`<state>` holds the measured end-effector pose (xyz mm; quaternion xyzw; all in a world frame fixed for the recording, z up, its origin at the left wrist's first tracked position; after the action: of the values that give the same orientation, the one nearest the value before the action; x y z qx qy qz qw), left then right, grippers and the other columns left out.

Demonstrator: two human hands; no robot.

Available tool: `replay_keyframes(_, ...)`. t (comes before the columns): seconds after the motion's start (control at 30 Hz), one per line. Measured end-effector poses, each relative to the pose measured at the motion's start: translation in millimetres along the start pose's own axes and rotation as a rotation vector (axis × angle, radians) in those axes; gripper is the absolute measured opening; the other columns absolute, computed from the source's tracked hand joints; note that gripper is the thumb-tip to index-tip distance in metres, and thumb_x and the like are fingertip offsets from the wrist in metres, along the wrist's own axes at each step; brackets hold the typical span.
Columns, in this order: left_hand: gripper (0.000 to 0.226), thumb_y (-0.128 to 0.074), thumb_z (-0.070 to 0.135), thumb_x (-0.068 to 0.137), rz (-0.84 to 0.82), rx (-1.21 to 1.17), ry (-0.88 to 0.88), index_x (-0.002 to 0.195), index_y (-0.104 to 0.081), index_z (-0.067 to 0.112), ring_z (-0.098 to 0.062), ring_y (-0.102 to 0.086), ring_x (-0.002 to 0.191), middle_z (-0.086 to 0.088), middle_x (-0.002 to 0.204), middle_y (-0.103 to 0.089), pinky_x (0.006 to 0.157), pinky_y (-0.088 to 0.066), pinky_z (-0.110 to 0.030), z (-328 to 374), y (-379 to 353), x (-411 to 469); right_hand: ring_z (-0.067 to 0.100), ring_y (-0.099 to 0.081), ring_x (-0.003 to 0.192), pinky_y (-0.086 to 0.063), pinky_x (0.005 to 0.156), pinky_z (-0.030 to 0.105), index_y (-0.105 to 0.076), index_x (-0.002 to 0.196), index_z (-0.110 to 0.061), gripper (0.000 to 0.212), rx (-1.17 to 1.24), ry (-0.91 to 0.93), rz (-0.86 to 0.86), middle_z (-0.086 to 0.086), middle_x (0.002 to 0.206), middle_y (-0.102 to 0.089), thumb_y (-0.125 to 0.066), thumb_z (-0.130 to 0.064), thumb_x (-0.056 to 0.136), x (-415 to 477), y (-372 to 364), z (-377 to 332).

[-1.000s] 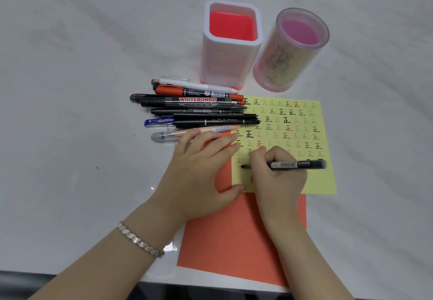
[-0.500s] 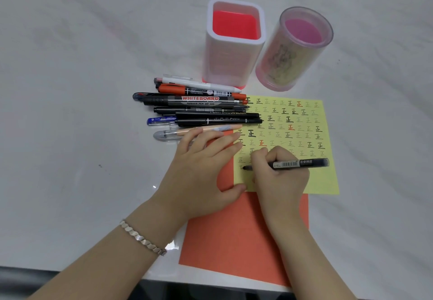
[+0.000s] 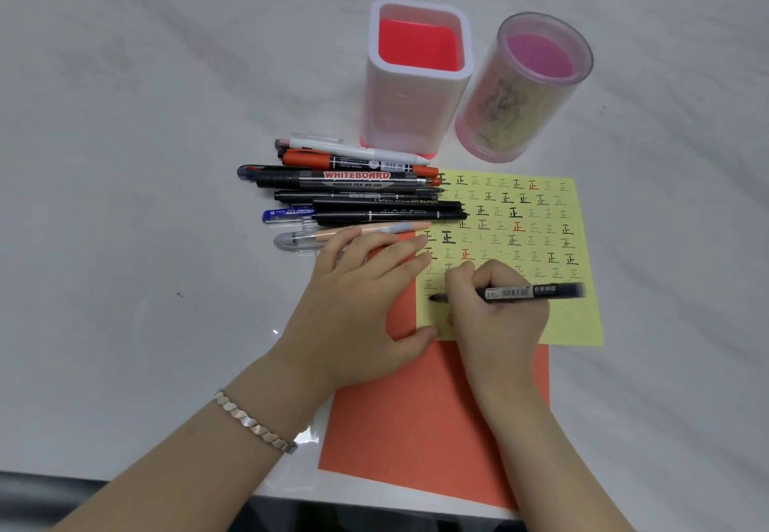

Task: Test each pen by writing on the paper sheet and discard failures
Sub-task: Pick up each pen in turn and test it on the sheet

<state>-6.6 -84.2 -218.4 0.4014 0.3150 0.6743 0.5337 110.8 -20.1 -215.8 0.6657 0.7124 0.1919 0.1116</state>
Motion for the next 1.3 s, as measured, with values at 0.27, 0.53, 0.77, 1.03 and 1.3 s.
replay_keyframes(0.27,0.066,-0.054,0.057,0.066,-0.001,-0.002,-0.001,0.12,-0.062,0.02,-0.012,-0.044,0.119,0.009,0.131,-0.055,0.108,-0.022,-0.042,-0.1,-0.3,-0.2,0.009,-0.033,0.043,-0.033,0.05,0.021,-0.032,0.042,-0.017,0.033,0.022,-0.029,0.004,-0.001,0.04,-0.033,-0.052,-0.018,0.068,-0.9,1.3,0.5)
replay_keyframes(0.53,0.063,-0.055,0.054,0.066,0.014,-0.008,0.002,0.119,-0.063,0.021,-0.011,-0.045,0.119,0.011,0.13,-0.055,0.11,-0.02,-0.039,-0.5,-0.5,-0.7,0.025,-0.04,0.046,-0.033,0.05,0.024,-0.029,0.042,-0.022,0.036,-0.022,0.048,-0.025,-0.001,0.044,-0.039,-0.052,-0.017,0.069,-1.6,-1.4,-3.1)
replay_keyframes(0.77,0.067,-0.053,0.058,0.067,-0.016,0.014,-0.011,0.121,-0.062,0.02,-0.011,-0.043,0.119,0.009,0.131,-0.055,0.109,-0.02,-0.039,-0.7,-0.9,-0.8,0.009,-0.03,0.043,-0.032,0.048,0.024,-0.026,0.043,-0.021,0.033,0.021,-0.025,0.063,-0.003,0.04,-0.03,-0.049,-0.012,0.065,-1.3,5.2,0.7)
replay_keyframes(1.03,0.056,-0.053,0.051,0.073,0.014,-0.006,-0.027,0.117,-0.063,0.017,-0.012,-0.044,0.118,0.006,0.129,-0.057,0.108,-0.022,-0.04,-2.3,-0.4,-1.8,0.003,-0.041,0.038,-0.033,0.044,0.012,-0.042,0.049,-0.011,0.041,0.227,-0.151,0.077,-0.006,0.036,-0.045,-0.061,-0.013,0.085,3.6,18.0,-2.6)
replay_keyframes(1.3,0.032,-0.049,0.002,0.073,0.257,0.135,0.114,0.102,-0.065,0.005,-0.023,-0.052,0.09,-0.01,0.101,-0.064,0.077,-0.039,-0.036,-13.1,25.5,-11.3,0.005,-0.036,0.036,-0.031,0.041,0.015,-0.044,0.055,-0.011,0.037,0.208,-0.164,-0.001,-0.01,0.034,-0.046,-0.062,-0.022,0.086,15.1,49.1,-6.7)
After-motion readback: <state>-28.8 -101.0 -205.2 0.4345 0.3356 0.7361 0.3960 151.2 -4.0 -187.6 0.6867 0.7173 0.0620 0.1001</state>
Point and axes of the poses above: each hand's wrist, its own x-axis towards the middle knuckle, its own y-axis out of the back of the hand, z = x × y, the point moved 4 cm from there along x, towards the middle knuckle
